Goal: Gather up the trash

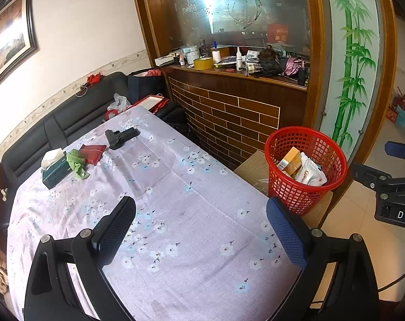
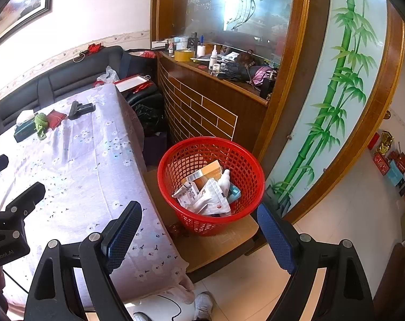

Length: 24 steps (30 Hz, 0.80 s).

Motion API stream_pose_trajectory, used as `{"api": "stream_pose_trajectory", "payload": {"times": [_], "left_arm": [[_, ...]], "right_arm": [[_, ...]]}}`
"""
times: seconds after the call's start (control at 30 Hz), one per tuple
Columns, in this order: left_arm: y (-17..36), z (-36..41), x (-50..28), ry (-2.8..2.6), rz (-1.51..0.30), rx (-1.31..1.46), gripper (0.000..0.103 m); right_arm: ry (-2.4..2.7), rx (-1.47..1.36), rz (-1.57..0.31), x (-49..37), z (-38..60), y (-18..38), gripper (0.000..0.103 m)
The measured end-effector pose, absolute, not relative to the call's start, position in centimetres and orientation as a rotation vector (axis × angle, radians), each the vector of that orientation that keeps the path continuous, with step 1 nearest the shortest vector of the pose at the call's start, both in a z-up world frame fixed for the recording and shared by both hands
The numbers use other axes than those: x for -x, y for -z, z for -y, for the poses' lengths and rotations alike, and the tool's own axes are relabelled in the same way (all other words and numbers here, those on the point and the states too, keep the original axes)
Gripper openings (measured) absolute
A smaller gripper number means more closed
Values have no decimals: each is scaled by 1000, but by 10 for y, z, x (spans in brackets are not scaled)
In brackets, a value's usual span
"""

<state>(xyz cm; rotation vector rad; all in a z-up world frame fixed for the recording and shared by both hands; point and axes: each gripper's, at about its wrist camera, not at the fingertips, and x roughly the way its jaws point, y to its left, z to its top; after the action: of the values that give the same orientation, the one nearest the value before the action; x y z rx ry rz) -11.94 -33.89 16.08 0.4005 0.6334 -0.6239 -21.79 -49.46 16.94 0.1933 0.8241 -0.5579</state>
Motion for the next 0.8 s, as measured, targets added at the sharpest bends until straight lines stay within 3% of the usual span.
{"api": "stream_pose_trajectory", "payload": {"times": [0.8], "left_arm": [[-159,337,121,619,-635,-402,97]], "right_arm": [[556,-190,-837,217,488,-164,91]]}}
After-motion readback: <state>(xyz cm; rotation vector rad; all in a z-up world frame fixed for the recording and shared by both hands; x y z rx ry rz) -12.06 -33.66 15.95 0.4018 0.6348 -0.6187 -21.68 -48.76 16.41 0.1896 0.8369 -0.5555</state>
